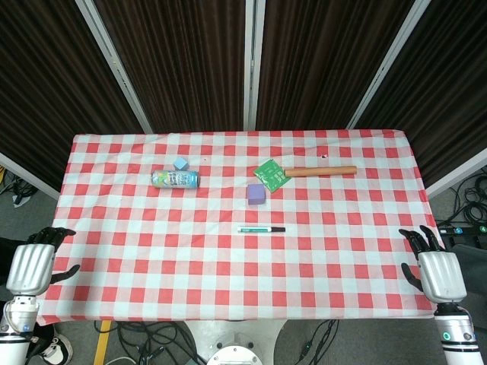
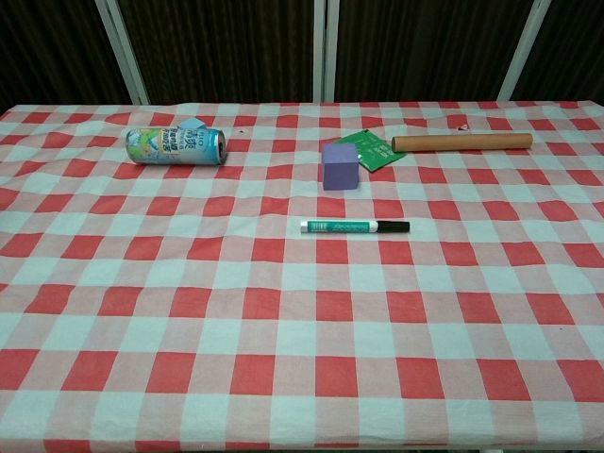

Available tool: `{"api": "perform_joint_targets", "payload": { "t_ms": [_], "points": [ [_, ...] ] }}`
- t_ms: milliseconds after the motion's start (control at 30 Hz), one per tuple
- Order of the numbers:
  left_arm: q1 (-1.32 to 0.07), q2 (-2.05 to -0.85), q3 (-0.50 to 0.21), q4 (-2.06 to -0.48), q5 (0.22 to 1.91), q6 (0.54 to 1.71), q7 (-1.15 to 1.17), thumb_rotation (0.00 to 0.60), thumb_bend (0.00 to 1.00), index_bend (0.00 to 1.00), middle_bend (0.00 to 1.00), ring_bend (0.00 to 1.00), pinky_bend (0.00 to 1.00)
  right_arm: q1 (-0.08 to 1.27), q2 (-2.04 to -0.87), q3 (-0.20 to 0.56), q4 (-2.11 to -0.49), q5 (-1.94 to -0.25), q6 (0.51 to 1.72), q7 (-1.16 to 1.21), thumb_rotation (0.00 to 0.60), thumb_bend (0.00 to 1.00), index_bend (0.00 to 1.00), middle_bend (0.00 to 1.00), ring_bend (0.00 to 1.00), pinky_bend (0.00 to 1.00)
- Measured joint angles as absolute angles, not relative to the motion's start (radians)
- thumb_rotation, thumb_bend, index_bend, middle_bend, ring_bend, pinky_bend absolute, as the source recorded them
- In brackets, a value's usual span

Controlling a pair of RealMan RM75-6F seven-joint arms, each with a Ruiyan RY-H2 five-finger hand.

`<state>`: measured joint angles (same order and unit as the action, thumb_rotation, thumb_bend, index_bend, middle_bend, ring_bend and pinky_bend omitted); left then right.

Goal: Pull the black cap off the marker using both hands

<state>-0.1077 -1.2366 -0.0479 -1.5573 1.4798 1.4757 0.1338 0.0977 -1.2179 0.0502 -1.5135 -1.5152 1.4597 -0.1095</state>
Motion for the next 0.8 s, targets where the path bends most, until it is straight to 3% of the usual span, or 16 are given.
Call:
{"api": "perform_joint_targets", "payload": {
  "t_ms": [800],
  "points": [
    [-0.196,-1.241,-0.072,-1.654,1.484,1.372,0.167,0.6,0.0,0.34,0.33,0.27,0.35,0.113,-1.233,0.076,-1.531,-1.513,1.472,-0.133,0.6,0.22,0.2,0.26,0.11,0.55]
  ]
}}
